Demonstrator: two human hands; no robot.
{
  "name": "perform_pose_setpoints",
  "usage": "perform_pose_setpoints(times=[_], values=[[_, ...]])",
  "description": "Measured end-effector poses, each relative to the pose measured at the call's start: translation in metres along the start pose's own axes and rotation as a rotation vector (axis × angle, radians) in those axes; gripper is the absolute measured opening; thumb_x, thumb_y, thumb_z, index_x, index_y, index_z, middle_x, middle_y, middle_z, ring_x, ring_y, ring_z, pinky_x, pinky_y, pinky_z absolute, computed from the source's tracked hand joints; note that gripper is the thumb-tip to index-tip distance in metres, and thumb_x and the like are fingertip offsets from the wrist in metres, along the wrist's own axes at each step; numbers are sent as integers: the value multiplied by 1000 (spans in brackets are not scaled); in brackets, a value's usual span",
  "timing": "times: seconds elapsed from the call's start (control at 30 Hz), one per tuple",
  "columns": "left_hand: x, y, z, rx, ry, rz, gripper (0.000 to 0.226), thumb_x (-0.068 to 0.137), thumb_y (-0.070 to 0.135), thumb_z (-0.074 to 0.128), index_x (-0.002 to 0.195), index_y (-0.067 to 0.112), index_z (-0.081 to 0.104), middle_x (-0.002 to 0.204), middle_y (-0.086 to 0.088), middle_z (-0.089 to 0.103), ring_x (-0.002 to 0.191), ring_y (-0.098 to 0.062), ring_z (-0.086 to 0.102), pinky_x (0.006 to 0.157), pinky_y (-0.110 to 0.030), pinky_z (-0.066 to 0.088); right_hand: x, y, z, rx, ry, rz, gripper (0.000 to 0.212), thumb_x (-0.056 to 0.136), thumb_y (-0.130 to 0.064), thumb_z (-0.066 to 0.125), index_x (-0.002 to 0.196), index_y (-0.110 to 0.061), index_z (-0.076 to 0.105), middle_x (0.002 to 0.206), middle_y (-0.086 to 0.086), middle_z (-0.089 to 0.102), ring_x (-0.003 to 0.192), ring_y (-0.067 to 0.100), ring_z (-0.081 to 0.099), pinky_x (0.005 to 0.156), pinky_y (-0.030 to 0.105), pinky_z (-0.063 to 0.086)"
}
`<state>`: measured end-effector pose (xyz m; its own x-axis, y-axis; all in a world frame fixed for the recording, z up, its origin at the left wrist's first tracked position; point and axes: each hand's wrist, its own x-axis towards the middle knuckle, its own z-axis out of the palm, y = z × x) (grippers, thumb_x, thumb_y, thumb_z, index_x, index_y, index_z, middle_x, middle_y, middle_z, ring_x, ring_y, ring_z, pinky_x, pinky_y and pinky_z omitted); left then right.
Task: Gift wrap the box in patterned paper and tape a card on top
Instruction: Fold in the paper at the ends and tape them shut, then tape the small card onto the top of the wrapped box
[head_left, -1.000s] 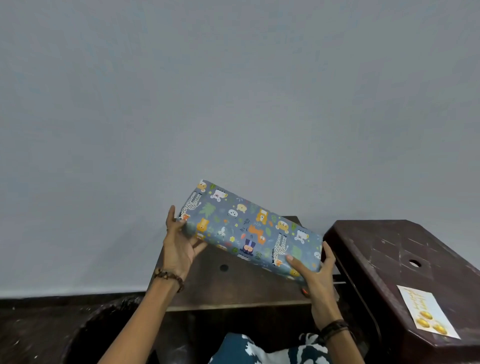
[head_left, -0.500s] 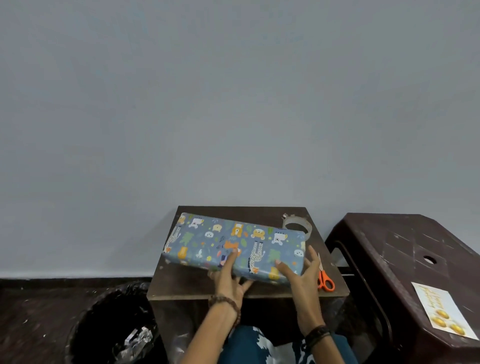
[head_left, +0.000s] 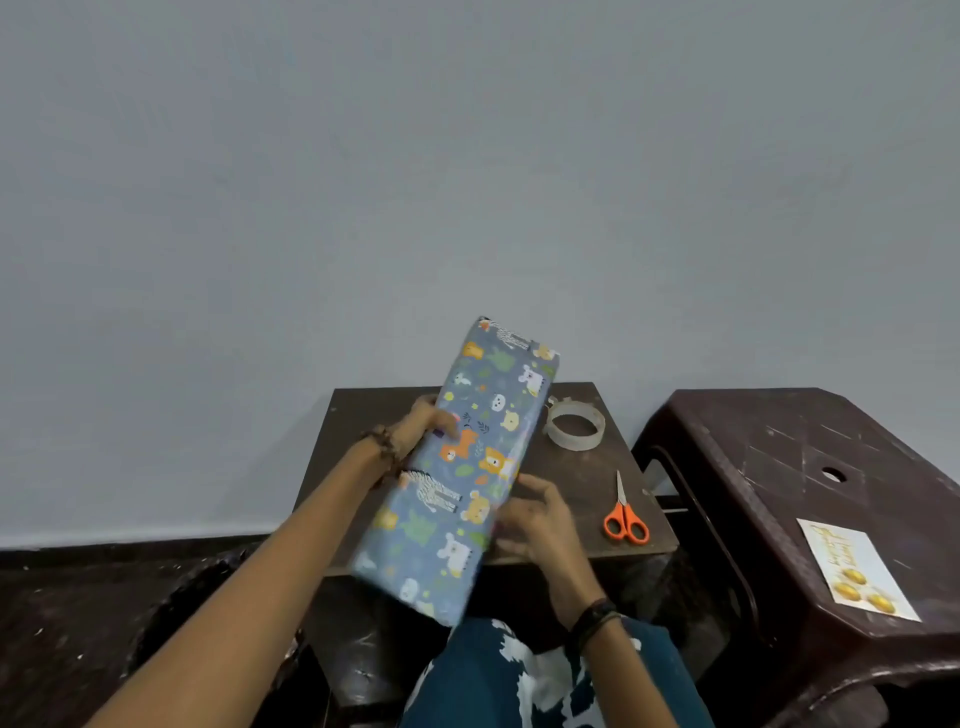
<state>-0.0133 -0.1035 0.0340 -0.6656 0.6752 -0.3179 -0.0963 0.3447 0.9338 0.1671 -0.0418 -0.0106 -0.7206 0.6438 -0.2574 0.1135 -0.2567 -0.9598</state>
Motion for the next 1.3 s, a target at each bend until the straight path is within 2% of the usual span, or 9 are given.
perform_pose_setpoints(times=[0.2,0.37,0.5,0.6,0.67,0.8,1.03,1.1,1.3], values=[[10,7,14,796,107,128,52,84,70,34,76,23,53,99,-8,59,97,-28,56,88,-36,42,-17,40,23,70,-82,16,39,81,-18,71,109,-18,44,98,0,67,96,14,64,81,32,52],[17,-9,9,949,-198,79,52,91,60,30,76,18,57,88,-7,54,88,-25,52,83,-32,38,-18,52,-4,-500,252,-427,18,84,-33,67,74,-23,56,84,-9,60,78,4,59,69,22,48],[30,-17,20,1030,-298,146,58,88,65,30,98,18,63,95,3,61,97,-20,56,81,-29,39,-9,44,-19,-742,529,-719,17,83,-38,59,79,-22,53,83,-14,50,74,6,49,59,15,40],[36,-16,32,1156,-352,155,60,89,64,27,126,25,55,130,3,54,119,-20,49,95,-35,36,0,49,-24,-827,521,-721,20,82,-39,55,91,-21,58,90,-12,55,83,6,44,68,24,44],[42,-18,36,1216,-358,193,59,91,62,26,123,23,57,124,1,56,115,-20,51,93,-36,39,5,55,-23,-902,465,-679,24,83,-41,49,95,-22,60,93,-8,60,84,11,48,72,29,44],[49,-32,44,1166,-309,323,47,97,49,27,123,23,55,99,2,45,102,-18,52,87,-35,43,13,50,-18,-933,419,-657,29,85,-41,44,97,-22,63,94,-7,62,86,12,48,74,29,41],[46,-41,58,1279,-150,539,37,100,34,26,122,18,51,111,-6,47,104,-22,50,79,-36,42,85,-5,-44,-842,437,-631,13,88,-22,56,82,-20,68,92,-2,66,93,19,53,76,35,46],[49,-34,72,1255,-103,586,33,100,32,29,121,17,51,114,-6,48,108,-23,48,80,-36,40,123,-23,-56,-995,411,-620,19,86,-20,51,74,-20,66,90,0,66,95,24,57,76,38,45],[61,-30,102,714,-56,482,25,93,23,46,111,15,62,109,-6,61,106,-21,54,88,-40,47,204,-56,-73,-1648,286,-488,35,91,-7,48,122,-21,59,136,7,41,125,31,31,97,40,28]])
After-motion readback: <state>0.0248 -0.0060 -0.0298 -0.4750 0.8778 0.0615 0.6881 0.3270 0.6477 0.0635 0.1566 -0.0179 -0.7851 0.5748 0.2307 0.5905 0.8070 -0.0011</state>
